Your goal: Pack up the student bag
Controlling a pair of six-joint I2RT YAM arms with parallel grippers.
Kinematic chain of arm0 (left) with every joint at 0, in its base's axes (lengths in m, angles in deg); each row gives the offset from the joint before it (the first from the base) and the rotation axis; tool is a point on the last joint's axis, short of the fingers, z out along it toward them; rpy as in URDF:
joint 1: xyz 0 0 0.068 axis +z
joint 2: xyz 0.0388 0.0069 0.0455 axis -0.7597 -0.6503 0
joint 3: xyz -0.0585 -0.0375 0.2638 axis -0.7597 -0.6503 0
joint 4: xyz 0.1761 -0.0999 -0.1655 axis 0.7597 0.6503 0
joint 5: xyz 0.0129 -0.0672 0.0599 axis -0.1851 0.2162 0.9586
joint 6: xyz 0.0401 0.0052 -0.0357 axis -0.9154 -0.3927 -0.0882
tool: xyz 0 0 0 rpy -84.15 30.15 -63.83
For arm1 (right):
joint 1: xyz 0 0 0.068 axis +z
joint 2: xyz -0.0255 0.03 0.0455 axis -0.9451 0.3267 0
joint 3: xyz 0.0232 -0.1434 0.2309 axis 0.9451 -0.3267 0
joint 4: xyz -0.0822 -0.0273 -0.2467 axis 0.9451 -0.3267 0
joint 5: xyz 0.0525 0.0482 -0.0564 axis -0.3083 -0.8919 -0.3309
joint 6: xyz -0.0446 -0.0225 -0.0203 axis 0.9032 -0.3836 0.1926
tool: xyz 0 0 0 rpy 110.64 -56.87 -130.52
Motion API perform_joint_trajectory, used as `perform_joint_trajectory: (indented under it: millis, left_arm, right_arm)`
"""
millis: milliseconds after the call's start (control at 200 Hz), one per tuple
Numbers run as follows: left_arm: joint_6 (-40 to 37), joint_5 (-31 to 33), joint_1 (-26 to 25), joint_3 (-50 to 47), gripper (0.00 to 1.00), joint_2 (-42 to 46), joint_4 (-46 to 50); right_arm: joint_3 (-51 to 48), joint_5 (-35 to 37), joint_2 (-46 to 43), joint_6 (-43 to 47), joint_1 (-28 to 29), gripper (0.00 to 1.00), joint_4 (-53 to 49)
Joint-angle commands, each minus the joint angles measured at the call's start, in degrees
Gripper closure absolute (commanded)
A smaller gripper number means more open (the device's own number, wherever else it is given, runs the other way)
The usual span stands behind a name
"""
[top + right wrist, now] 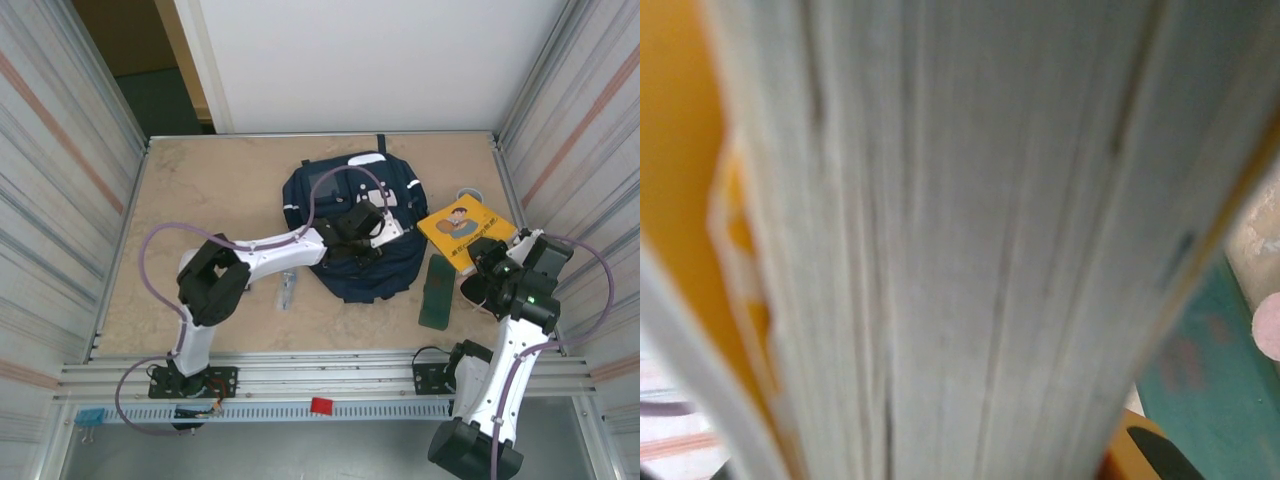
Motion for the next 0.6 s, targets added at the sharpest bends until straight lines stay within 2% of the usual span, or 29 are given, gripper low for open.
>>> perform_joint_trajectory:
  millis: [0,225,326,391,506,591]
  left_arm:
    - [6.8,5.3,1.5,0.7,1.0,6.8,-0.3]
    - [15.2,1.8,6.0,5.1,1.0,9.4,4.3]
    - [17.0,-1.3,7.4,7.1,1.0,10.2,5.1]
    - [17.4,-3.4,8.3,8.0,1.0,10.7,4.9]
    - [18.5,-8.7,10.0,9.3,1.0,10.7,4.4]
    - [18.7,-12.5,10.9,11.3,1.0,10.3,5.1]
  right_arm:
    - [3.9,-1.9,-0.8,1.8,-0.1,1.0,2.8]
    - [7.5,-0.3,-1.9,1.1,0.0,1.0,-1.3]
    - [8.2,1.1,-3.6,1.1,0.0,1.0,-5.3]
    - [7.0,-0.7,-5.1,-0.3,0.0,1.0,-6.5]
    - [2.3,-6.9,-7.8,-5.3,1.2,1.0,-3.6]
    - [-3.1,-9.3,-9.7,-12.8,4.4,1.0,4.0]
